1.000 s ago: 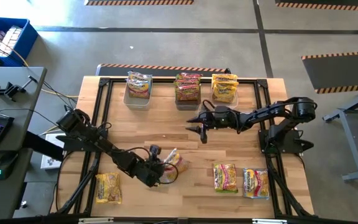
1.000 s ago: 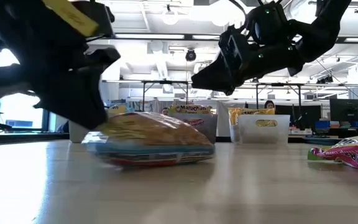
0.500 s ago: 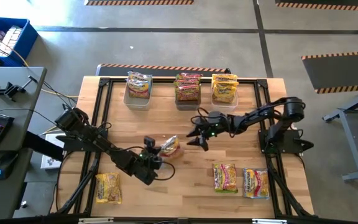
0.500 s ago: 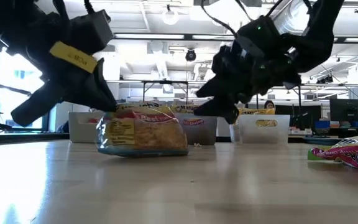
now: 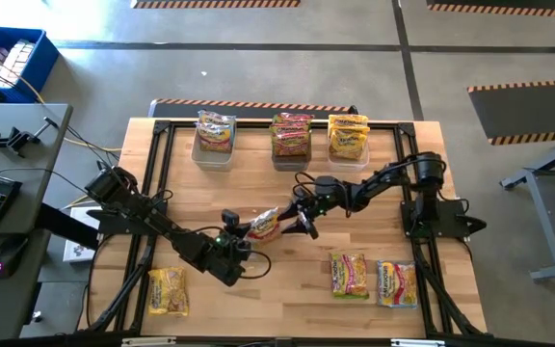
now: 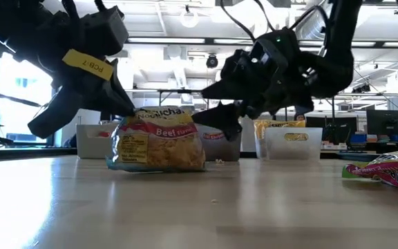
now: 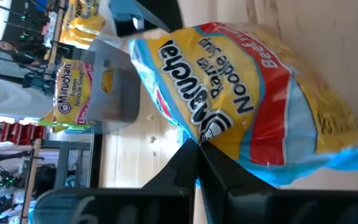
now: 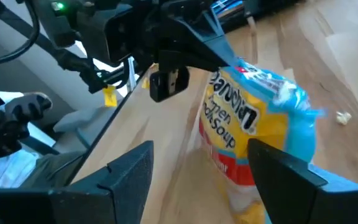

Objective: Sort Maruchan noodles
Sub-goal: Put the blue noodle pack into the gray bin

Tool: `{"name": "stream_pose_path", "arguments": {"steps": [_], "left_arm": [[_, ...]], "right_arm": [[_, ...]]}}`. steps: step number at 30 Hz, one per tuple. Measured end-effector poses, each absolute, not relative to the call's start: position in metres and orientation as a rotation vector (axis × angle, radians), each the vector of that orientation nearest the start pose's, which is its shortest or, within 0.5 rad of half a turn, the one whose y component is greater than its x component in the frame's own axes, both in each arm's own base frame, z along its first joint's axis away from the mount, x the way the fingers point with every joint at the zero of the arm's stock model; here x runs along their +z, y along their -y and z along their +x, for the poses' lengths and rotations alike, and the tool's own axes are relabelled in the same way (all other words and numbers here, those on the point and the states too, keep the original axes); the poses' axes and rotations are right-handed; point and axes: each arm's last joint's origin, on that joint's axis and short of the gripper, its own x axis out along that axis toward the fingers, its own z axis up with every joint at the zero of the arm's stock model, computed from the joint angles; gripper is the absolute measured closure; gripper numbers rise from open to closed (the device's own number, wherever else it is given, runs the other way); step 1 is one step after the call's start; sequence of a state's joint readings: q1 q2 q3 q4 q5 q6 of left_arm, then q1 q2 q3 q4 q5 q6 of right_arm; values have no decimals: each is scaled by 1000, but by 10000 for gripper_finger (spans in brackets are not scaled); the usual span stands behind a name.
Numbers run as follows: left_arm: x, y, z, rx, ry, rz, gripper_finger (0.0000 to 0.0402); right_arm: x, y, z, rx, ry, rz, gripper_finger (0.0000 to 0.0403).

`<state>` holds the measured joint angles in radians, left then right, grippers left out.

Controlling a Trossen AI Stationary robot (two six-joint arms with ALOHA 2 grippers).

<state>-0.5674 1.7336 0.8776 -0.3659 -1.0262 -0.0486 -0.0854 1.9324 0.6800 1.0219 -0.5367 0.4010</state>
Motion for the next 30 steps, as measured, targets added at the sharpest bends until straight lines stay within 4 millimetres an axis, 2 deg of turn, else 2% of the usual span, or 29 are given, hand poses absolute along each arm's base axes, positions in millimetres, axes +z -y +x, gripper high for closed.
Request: {"name": "stream_pose_path", "arguments": {"steps": [9, 22, 30], "left_arm": [[142, 139, 265, 445, -820, 831, 401], [142, 139, 266, 447, -816, 830, 401], [143, 133, 271, 473, -811, 811, 401]], "right_arm": [[100, 17, 358, 387, -328, 468, 151], [86, 35, 336, 259, -389, 499, 151], [80, 24, 367, 442, -362, 490, 151]]}}
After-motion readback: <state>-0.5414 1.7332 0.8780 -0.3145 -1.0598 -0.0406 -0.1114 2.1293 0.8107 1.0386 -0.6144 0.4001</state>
